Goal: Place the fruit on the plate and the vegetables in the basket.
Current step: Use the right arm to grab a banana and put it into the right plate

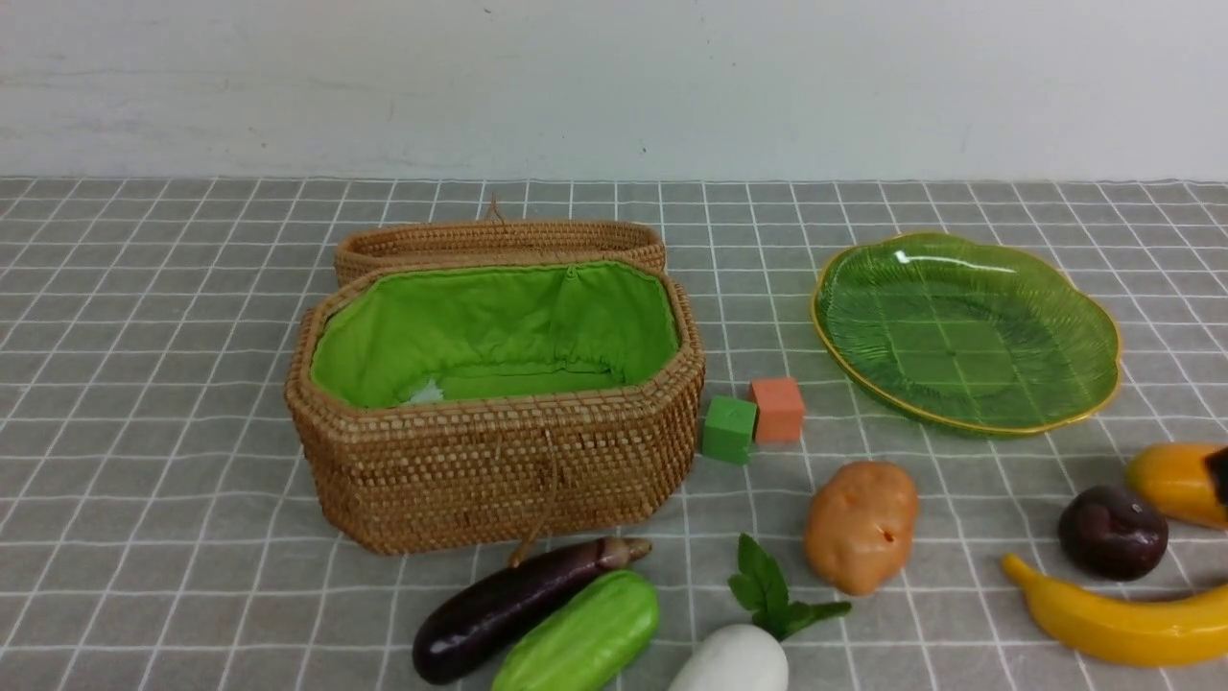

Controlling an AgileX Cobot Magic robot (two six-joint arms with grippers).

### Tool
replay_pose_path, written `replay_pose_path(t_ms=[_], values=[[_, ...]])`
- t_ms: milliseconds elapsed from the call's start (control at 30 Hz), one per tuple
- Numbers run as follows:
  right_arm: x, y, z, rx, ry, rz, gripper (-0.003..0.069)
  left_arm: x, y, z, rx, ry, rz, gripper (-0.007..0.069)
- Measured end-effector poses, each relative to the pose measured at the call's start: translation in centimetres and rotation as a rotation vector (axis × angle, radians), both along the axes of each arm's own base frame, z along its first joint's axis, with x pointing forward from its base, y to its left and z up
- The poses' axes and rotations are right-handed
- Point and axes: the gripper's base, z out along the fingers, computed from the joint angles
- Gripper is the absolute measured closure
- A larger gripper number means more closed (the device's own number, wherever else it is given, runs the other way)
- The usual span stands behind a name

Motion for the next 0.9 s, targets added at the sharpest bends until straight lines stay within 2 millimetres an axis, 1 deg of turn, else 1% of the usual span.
replay_pose_path(t_ms=[33, 67, 100, 133, 167, 200, 233, 267, 333, 367, 400, 433, 567, 600, 633, 667, 767, 900], values=[[0.5, 0.3, -0.8, -0.009, 0.032, 0.082, 0.0403, 0.0, 0.0, 0.0, 0.000, 0.000, 0.000, 0.0386], [0.5, 0.3, -0.8, -0.012, 0.032, 0.098, 0.0400, 0.0, 0.0, 0.0, 0.000, 0.000, 0.000, 0.0386], [1.1, 0.7, -1.7, -0.029, 0.060, 0.221, 0.0372, 0.0, 0.0, 0.0, 0.000, 0.001, 0.000, 0.0386], [1.5, 0.9, -2.1, -0.043, 0.069, 0.279, 0.0352, 0.0, 0.0, 0.0, 0.000, 0.001, 0.000, 0.0386], [1.7, 1.2, -2.5, -0.072, 0.068, 0.360, 0.0314, 0.0, 0.0, 0.0, 0.000, 0.001, 0.000, 0.0386], [1.8, 1.2, -2.6, -0.076, 0.071, 0.375, 0.0307, 0.0, 0.0, 0.0, 0.000, 0.001, 0.000, 0.0386], [2.0, 1.4, -2.9, -0.100, 0.070, 0.424, 0.0271, 0.0, 0.0, 0.0, 0.000, 0.001, 0.000, 0.0386], [2.2, 1.7, -3.4, -0.141, 0.070, 0.511, 0.0219, 0.0, 0.0, 0.0, 0.000, 0.001, 0.000, 0.0386], [2.4, 2.2, -4.6, -0.186, 0.098, 0.625, 0.0153, 0.0, 0.0, 0.0, 0.000, 0.001, 0.000, 0.0386], [2.4, 2.5, -5.2, -0.200, 0.111, 0.658, 0.0135, 0.0, 0.0, 0.0, 0.000, 0.001, 0.000, 0.0386], [2.5, 2.5, -5.3, -0.208, 0.113, 0.669, 0.0128, 0.0, 0.0, 0.0, 0.000, 0.001, 0.000, 0.0386], [2.6, 2.8, -6.6, -0.237, 0.144, 0.707, 0.0111, 0.0, 0.0, 0.0, 0.000, 0.001, 0.000, 0.0386], [3.4, 2.7, -8.7, -0.319, 0.159, 0.746, 0.0116, 0.0, 0.0, 0.0, 0.000, 0.001, 0.000, 0.0386], [3.4, 2.7, -8.8, -0.319, 0.162, 0.747, 0.0118, 0.0, 0.0, 0.0, 0.000, 0.001, 0.000, 0.0386], [4.0, 2.6, -9.5, -0.348, 0.146, 0.750, 0.0135, 0.0, 0.0, 0.0, 0.000, 0.001, 0.000, 0.0386], [4.1, 2.5, -9.6, -0.352, 0.146, 0.751, 0.0138, 0.0, 0.0, 0.0, 0.000, 0.001, 0.000, 0.0386], [5.1, 2.5, -10.5, -0.395, 0.115, 0.748, 0.0185, 0.0, 0.0, 0.0, 0.000, 0.001, 0.000, 0.0386], [5.7, 2.5, -11.6, -0.411, 0.126, 0.762, 0.0235, 0.0, 0.0, 0.0, 0.000, 0.001, 0.000, 0.0386]])
